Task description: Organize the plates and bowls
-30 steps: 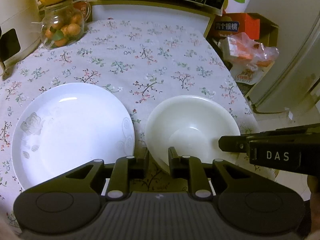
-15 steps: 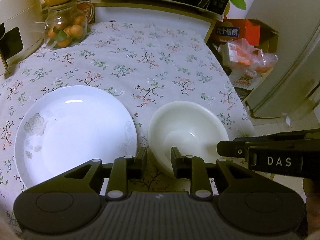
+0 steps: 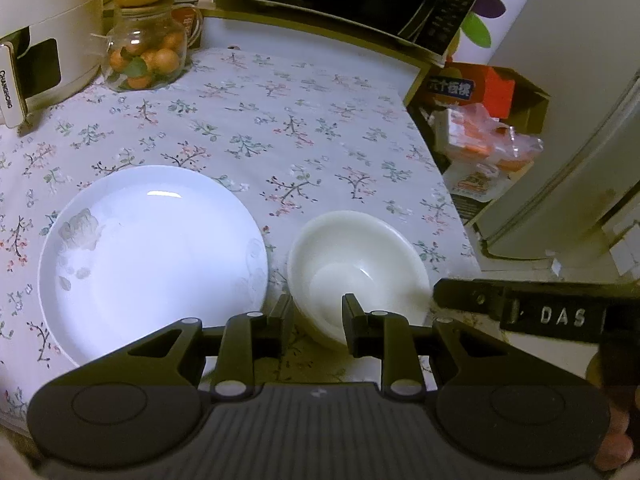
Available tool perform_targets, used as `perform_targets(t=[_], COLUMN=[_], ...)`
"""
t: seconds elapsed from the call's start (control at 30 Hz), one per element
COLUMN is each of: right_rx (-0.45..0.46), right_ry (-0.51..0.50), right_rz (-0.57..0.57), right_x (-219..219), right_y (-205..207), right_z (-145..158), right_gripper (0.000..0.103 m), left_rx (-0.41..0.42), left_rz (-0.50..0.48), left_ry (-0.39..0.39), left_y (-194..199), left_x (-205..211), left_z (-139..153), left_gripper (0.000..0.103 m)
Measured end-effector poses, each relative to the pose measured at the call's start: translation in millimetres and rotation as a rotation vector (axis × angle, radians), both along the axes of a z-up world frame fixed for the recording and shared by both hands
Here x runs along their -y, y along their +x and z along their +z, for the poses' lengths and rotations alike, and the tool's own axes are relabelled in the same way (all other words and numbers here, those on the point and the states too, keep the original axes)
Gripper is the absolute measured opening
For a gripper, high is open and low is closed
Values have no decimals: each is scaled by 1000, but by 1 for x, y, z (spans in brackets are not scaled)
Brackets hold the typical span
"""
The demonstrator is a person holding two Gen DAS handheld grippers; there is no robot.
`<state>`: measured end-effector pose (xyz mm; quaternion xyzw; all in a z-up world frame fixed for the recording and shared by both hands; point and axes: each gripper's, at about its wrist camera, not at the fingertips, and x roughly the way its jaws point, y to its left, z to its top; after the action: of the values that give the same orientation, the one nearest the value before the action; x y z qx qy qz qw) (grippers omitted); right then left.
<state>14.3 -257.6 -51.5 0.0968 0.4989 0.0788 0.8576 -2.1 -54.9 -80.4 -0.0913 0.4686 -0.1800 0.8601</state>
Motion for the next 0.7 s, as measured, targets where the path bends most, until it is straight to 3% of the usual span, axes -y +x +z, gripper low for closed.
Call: perform_targets(t=[0.3, 0.5, 0.7], right_rx=[-7, -4, -23], right_ry=[17, 12, 0], right_rz=[-15, -14, -35], right_x=[1, -1, 0], right_y=[-4, -3, 3], right_z=[-3, -4, -10], right_gripper=[43, 55, 60], left_rx=[-11, -8, -60], left_rz=[-19, -30, -33], left_ry=[-10, -3, -62], left_y=[-3, -3, 1], left_x=[5, 8, 6], left_z=[-5, -8, -17], left_gripper=[26, 33, 34])
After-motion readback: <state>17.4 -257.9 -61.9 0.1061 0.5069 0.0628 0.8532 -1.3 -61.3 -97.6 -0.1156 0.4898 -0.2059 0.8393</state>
